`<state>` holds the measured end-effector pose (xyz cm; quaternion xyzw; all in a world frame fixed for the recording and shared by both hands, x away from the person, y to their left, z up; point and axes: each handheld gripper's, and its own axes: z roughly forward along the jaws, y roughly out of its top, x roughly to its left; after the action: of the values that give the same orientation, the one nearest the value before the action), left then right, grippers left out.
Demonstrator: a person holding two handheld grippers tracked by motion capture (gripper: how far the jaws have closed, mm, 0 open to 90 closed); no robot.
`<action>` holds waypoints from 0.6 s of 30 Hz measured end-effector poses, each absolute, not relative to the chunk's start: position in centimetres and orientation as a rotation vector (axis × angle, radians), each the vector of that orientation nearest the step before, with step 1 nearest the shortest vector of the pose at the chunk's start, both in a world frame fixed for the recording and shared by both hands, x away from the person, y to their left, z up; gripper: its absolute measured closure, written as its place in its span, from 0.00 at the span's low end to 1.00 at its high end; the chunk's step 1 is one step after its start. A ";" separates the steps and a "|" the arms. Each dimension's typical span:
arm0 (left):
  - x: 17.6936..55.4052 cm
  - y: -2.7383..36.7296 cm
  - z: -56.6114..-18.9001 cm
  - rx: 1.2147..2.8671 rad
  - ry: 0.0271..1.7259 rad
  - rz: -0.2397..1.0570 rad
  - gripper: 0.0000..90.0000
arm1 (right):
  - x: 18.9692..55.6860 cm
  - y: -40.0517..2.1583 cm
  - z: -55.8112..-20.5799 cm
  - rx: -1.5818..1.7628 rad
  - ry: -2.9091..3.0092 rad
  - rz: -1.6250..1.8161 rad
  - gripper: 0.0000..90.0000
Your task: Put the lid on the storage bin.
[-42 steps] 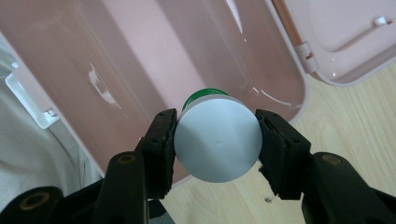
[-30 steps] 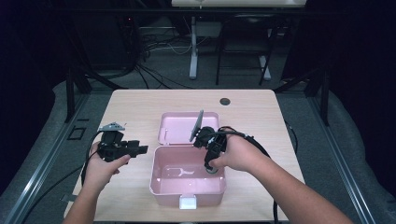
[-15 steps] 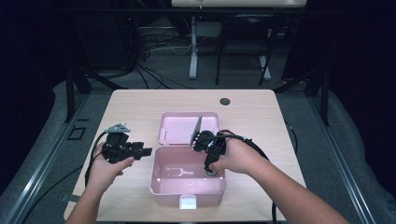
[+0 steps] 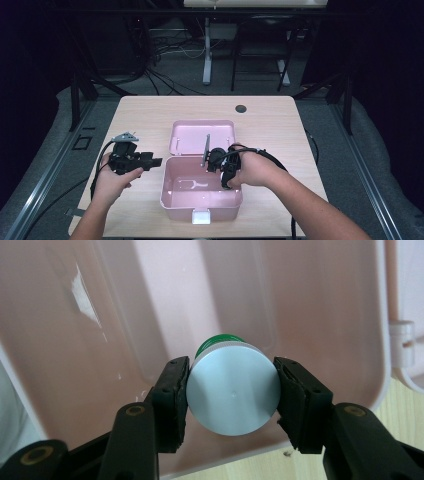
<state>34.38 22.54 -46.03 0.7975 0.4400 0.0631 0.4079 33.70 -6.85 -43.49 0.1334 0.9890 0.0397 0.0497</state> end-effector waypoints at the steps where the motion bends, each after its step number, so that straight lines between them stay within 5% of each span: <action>1: 34.4 22.5 -46.0 2.010 1.108 0.160 0.54 | 33.7 -6.8 -43.6 0.385 3.018 0.118 0.56; 18: 34.1 21.8 -46.0 2.012 1.086 0.119 0.56 | 33.9 -6.5 -45.4 0.290 3.051 0.119 0.56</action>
<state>34.13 21.81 -46.01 0.8003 0.4320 0.0475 0.4131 33.86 -6.55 -45.37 0.0945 0.9941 0.0388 0.0375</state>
